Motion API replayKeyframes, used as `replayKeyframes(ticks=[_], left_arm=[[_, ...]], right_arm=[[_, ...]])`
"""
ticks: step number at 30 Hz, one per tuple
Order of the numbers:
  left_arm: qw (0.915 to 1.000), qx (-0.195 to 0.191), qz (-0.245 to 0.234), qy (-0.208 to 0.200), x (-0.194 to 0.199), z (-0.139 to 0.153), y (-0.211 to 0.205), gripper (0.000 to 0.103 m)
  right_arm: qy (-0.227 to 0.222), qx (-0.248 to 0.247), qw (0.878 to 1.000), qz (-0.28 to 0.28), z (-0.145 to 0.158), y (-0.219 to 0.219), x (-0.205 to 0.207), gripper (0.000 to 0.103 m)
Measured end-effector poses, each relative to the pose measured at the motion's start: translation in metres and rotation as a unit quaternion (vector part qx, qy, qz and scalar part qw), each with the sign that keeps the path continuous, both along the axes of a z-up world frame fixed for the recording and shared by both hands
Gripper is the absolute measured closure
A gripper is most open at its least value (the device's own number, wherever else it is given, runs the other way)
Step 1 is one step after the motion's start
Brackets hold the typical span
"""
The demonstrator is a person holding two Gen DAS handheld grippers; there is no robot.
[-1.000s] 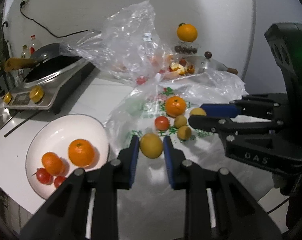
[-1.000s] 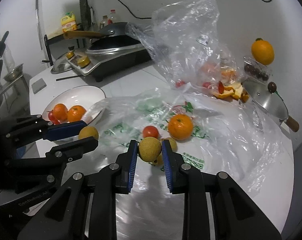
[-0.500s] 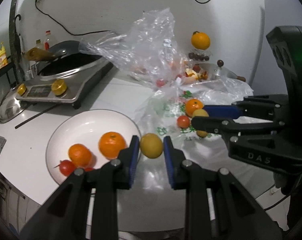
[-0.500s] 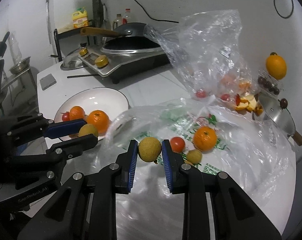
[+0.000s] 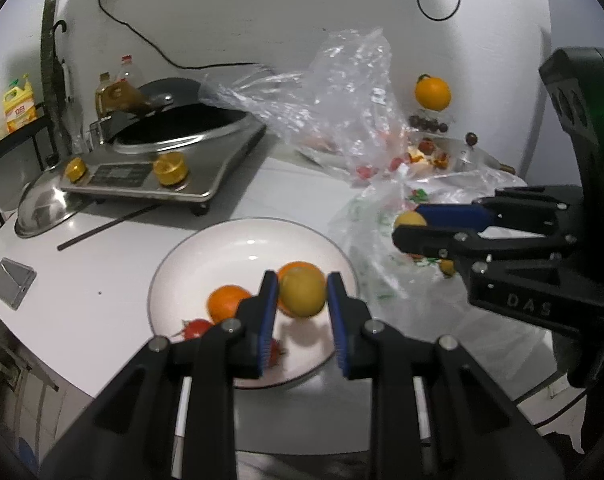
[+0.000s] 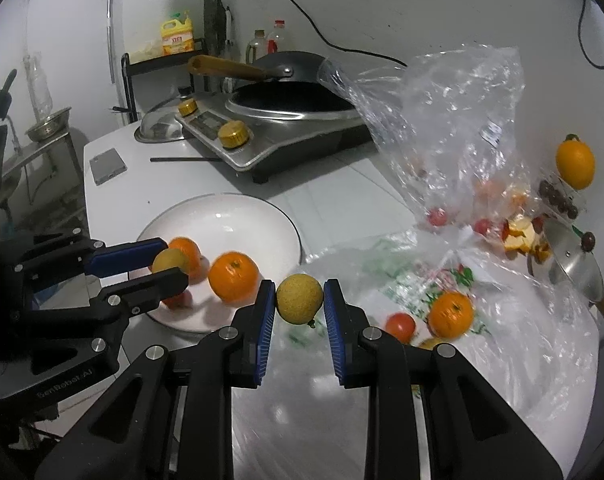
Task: Organize fruits
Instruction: 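Carry both yellow fruits over the white plate with both grippers, then open the left gripper over the plate while the right gripper releases its yellow fruit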
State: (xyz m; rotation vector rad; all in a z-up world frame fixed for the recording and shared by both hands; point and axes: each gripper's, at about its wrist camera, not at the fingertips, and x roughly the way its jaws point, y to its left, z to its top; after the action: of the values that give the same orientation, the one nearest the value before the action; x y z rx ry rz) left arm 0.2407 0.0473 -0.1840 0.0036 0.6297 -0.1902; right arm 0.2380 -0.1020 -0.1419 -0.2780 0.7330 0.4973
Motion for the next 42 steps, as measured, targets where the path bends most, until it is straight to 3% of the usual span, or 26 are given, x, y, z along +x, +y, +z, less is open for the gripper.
replayKeyframes(ticks=[10,16,26,42], left_arm=[[0.9991,-0.022,0.036,0.003,0.014,-0.004,0.035,0.077],[0.9984,-0.019,0.053,-0.005,0.024,-0.011,0.05,0.077],[0.9972,-0.018,0.073,0.008,0.045,-0.022,0.078,0.077],[0.9961,-0.029,0.073,0.039,0.061,-0.046,0.085,0.076]], right_arm=[[0.008,0.011,1.0,0.016,-0.004,0.029,0.015,0.076],[0.017,0.042,0.999,0.025,-0.009,0.043,0.028,0.076],[0.034,0.042,0.998,0.045,-0.024,0.075,0.045,0.076],[0.057,0.021,0.997,0.058,-0.045,0.108,0.073,0.076]])
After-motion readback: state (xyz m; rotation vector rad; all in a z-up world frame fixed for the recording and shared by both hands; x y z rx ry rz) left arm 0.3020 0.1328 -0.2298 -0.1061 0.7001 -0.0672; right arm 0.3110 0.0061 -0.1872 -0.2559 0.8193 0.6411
